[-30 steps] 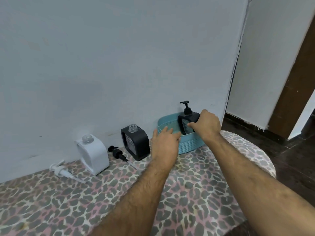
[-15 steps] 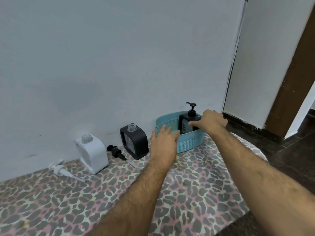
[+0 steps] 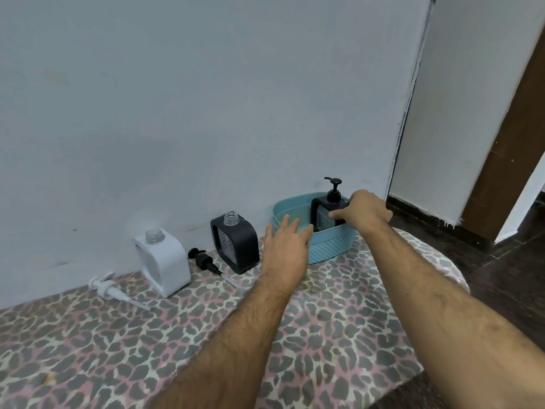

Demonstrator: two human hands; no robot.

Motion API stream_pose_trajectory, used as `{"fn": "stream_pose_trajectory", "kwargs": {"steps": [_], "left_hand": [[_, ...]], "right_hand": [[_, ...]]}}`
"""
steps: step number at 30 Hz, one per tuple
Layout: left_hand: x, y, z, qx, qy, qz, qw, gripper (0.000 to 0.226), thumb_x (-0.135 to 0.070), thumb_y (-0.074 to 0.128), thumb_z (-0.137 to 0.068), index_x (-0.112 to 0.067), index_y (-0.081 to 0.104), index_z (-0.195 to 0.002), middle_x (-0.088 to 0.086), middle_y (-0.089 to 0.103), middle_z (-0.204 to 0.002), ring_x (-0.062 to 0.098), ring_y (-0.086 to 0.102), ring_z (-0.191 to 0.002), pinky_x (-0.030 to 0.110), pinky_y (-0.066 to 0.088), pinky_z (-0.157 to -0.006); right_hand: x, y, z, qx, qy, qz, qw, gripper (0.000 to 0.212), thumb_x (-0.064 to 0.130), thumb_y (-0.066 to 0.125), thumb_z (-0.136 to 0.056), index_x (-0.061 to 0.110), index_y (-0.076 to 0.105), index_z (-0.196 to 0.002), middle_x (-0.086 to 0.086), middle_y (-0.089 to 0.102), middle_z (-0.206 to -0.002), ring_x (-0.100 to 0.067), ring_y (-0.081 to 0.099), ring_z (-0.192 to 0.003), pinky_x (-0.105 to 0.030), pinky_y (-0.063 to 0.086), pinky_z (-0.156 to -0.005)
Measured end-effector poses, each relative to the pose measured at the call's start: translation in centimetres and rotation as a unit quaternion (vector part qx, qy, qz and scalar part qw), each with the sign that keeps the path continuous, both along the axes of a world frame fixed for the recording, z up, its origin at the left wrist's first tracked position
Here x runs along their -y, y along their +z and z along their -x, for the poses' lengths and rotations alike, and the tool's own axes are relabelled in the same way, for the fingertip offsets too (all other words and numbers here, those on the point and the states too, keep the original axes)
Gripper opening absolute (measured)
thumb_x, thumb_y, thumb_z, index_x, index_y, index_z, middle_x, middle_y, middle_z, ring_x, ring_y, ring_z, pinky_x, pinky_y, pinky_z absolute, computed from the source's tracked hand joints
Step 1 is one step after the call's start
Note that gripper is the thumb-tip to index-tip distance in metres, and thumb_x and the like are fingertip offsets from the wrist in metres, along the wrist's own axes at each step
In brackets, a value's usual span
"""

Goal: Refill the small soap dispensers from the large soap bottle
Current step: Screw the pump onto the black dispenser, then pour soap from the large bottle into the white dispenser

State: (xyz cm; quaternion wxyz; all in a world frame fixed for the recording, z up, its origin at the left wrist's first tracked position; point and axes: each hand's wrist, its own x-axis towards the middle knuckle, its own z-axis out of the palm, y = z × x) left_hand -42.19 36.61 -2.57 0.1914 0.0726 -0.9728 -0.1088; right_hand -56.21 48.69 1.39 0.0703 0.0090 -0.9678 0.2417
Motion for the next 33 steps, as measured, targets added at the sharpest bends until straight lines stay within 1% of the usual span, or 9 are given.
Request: {"fn": "stream_pose_trajectory", "kwargs": {"steps": [5,9,13,16,21,23,26,29,33], "left_hand": [[0.2,0.5,-0.3,0.046,-0.022,-0.008,0.999,0.056,-0.031,0.048,-0.102,-0.024,0.027,-0.154,0.006,0.020,-0.163,0.025,0.003,-0.153,0.048,0.006,-0.123],[0.5,0.7,-1.5,0.035,-0.036,-0.052,0.997,0.071,-0.037,0.053,-0.100,-0.022,0.014,-0.158,0.007,0.005,-0.166,0.023,-0.005,-0.153,0.045,0.002,-0.124],[1.3,0.4,-4.4,-0.045,-0.040,-0.084,0.995,0.063,-0.038,0.053,-0.099,-0.021,0.029,-0.154,0.004,0.020,-0.163,0.020,0.011,-0.151,0.043,0.013,-0.124],[2.3,0.1,-8.1,-0.081,-0.032,-0.107,0.990,0.055,-0.039,0.055,-0.098,-0.022,0.042,-0.148,0.000,0.037,-0.155,0.014,0.028,-0.144,0.040,0.021,-0.122],[5.0,-0.2,-14.9,-0.091,0.030,-0.154,0.983,0.047,-0.039,0.054,-0.099,-0.027,0.048,-0.144,-0.009,0.045,-0.148,0.006,0.038,-0.135,0.027,0.024,-0.116],[6.4,-0.4,-17.4,-0.100,0.055,-0.186,0.976,0.044,-0.039,0.056,-0.098,-0.028,0.050,-0.141,-0.008,0.048,-0.146,0.006,0.046,-0.129,0.031,0.033,-0.114],[8.5,-0.7,-20.6,-0.104,0.102,-0.229,0.962,0.042,-0.039,0.058,-0.097,-0.028,0.052,-0.137,-0.005,0.052,-0.142,0.007,0.056,-0.112,0.037,0.048,-0.102],[10.7,-1.0,-23.1,-0.112,0.149,-0.231,0.955,0.045,-0.039,0.059,-0.096,-0.025,0.052,-0.139,-0.004,0.053,-0.141,0.001,0.048,-0.106,0.025,0.041,-0.095],[13.1,-1.2,-25.4,-0.107,0.194,-0.220,0.950,0.051,-0.040,0.059,-0.096,-0.024,0.048,-0.143,-0.002,0.051,-0.144,0.003,0.048,-0.111,0.025,0.036,-0.096]], "right_hand": [[-0.4,-0.4,-0.8,-0.029,0.029,0.002,0.999,0.052,0.062,0.071,-0.076,0.017,0.065,-0.101,-0.006,0.066,-0.108,-0.030,0.058,-0.104,-0.042,0.049,-0.088],[-1.0,-0.1,-2.1,-0.106,0.044,0.074,0.991,0.061,0.055,0.063,-0.088,0.009,0.059,-0.128,-0.013,0.062,-0.127,-0.035,0.054,-0.118,-0.044,0.046,-0.090],[-1.6,-0.1,-4.2,-0.144,0.083,0.162,0.973,0.057,0.046,0.064,-0.089,0.009,0.057,-0.132,-0.011,0.060,-0.133,-0.031,0.052,-0.124,-0.043,0.045,-0.098],[-1.2,-0.2,-7.0,-0.158,0.116,0.218,0.956,0.042,0.039,0.066,-0.089,0.013,0.065,-0.121,-0.006,0.066,-0.119,-0.024,0.059,-0.112,-0.036,0.047,-0.089],[1.6,-0.6,-13.3,-0.136,0.177,0.302,0.927,0.032,0.033,0.068,-0.090,0.013,0.066,-0.116,0.001,0.067,-0.113,-0.012,0.059,-0.102,-0.026,0.043,-0.085],[3.2,-1.1,-15.8,-0.111,0.212,0.318,0.917,0.032,0.033,0.068,-0.090,0.014,0.066,-0.116,0.002,0.066,-0.114,-0.011,0.060,-0.102,-0.025,0.043,-0.084],[5.6,-1.8,-19.2,-0.079,0.253,0.321,0.909,0.030,0.034,0.069,-0.089,0.018,0.066,-0.114,0.006,0.066,-0.110,-0.003,0.060,-0.090,-0.023,0.046,-0.075],[8.0,-2.7,-22.1,-0.054,0.294,0.312,0.902,0.029,0.034,0.069,-0.089,0.019,0.066,-0.113,0.006,0.066,-0.106,0.002,0.060,-0.086,-0.026,0.052,-0.076],[11.0,-3.7,-24.7,-0.013,0.332,0.305,0.892,0.033,0.035,0.069,-0.089,0.019,0.063,-0.116,0.005,0.065,-0.110,0.001,0.060,-0.088,-0.021,0.050,-0.075]]}}
